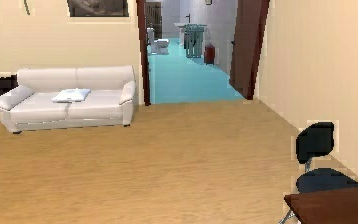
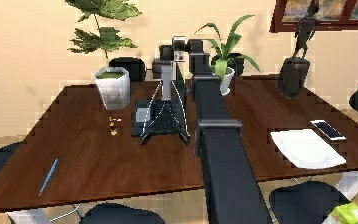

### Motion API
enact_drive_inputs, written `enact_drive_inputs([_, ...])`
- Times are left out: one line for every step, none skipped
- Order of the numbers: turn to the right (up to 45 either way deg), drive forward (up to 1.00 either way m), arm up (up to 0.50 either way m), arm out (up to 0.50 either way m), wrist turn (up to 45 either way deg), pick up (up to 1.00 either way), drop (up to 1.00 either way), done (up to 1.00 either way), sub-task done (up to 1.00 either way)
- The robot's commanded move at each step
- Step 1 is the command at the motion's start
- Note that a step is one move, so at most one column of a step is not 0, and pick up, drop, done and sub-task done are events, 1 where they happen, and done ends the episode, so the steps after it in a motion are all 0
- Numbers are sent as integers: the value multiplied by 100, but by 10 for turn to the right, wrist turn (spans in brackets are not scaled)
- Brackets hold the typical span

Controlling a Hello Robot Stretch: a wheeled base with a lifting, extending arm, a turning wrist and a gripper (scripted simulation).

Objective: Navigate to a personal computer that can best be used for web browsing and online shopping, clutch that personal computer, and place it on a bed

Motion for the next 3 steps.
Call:
enact_drive_inputs([0,0,0,0,450,0,0,0,0])
enact_drive_inputs([0,0,0,0,450,0,0,0,0])
enact_drive_inputs([0,0,0,0,450,0,0,0,0])
